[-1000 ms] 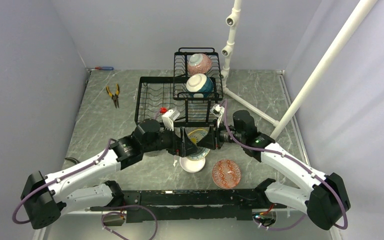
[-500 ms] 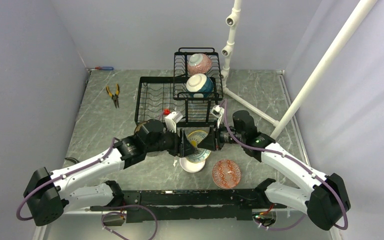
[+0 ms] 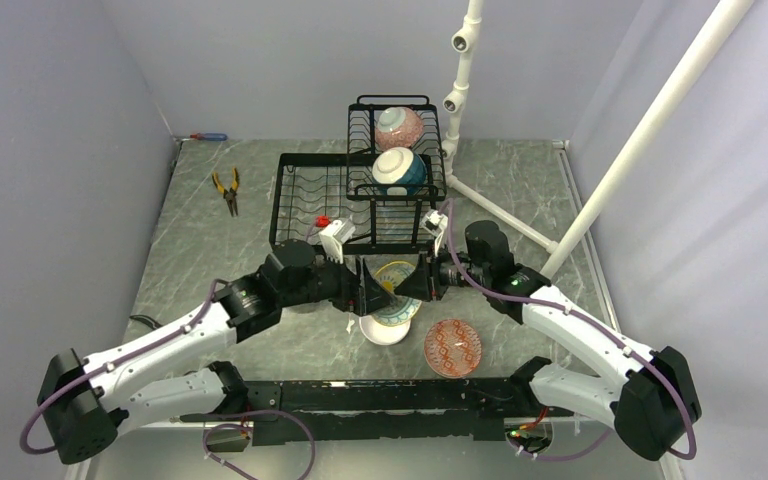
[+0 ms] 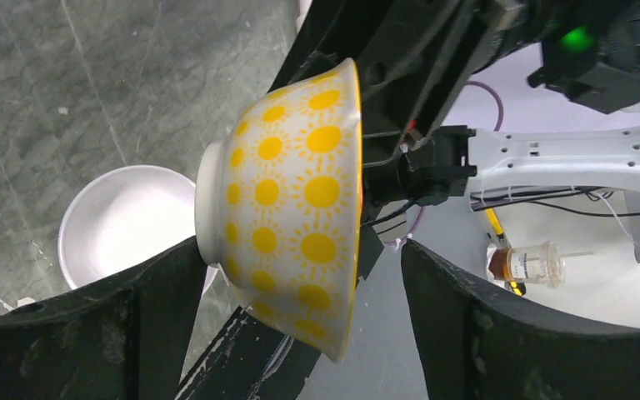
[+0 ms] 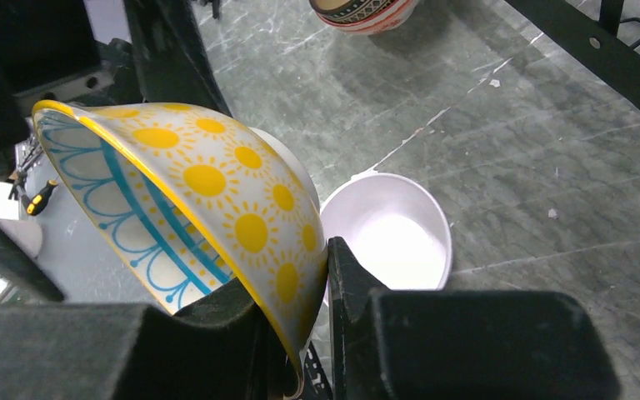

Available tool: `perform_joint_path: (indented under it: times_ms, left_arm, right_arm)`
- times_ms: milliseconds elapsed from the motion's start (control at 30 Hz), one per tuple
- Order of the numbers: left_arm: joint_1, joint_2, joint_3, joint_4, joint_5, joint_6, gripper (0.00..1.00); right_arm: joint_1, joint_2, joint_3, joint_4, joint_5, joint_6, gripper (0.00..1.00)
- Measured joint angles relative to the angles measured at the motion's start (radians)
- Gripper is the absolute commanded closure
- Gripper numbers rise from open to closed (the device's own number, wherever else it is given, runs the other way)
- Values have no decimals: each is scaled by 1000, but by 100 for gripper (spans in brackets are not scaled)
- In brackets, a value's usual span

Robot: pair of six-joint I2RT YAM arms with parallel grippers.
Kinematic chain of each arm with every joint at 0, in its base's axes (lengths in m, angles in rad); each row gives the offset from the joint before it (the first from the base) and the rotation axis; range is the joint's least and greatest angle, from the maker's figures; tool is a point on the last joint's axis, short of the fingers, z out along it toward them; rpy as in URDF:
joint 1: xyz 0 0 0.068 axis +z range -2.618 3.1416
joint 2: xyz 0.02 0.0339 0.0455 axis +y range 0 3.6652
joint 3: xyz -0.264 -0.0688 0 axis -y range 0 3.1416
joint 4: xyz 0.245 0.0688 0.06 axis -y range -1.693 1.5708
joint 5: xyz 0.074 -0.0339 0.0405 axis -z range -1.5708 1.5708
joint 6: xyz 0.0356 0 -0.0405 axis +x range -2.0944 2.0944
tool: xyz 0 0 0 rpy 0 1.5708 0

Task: Load the bowls into the dish rack
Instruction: Pick up the bowl from the center of the board.

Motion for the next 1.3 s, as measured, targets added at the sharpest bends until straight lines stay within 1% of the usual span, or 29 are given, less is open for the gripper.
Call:
perform_joint_path:
  times_ms: [100,300,367,500,533,567,600,700,767,833,900,1033,1100,1200,1300]
  left_arm:
    - [5,-43,0,-7,0,-2,9]
    - [17,-65,0,-12,13,-7,14]
    - [20,-62,0,-11,20,-8,19]
    - [26,-44,-6,5,30,-8,32]
    - [27,-38,-10,11,32,-7,30]
    - [29,-34,-13,16,33,-8,24]
    - [29,-30,-17,23,37,-9,21]
    - [27,-20,-18,48,55,-16,18]
    - [27,-16,-18,63,63,-18,20]
    - [27,-8,-18,74,68,-19,25]
    - [27,3,-20,84,72,-19,33]
    - [30,8,-23,83,71,-17,57]
    - [31,8,-23,80,67,-14,64]
    - [31,6,-23,78,66,-13,73]
    - [31,6,-23,77,66,-13,83]
  right_arm:
    - [0,0,0,8,-6,-5,100]
    - [0,-1,0,29,-16,-6,100]
    - [0,-1,0,30,-21,-6,100]
    - [-2,-1,0,28,-23,-6,100]
    - [-3,0,0,24,-25,-8,100]
    - [-3,0,0,22,-27,-9,100]
    - [-3,0,0,20,-31,-10,100]
    - [-3,0,0,23,-40,-9,100]
    - [-3,0,0,24,-42,-9,100]
    - [-3,0,0,23,-44,-10,100]
    - [-3,0,0,23,-46,-10,100]
    - [-3,1,0,22,-53,-14,100]
    - [-3,2,0,19,-48,-14,100]
    - [-3,3,0,20,-50,-16,84]
    - [-3,3,0,21,-49,-16,74]
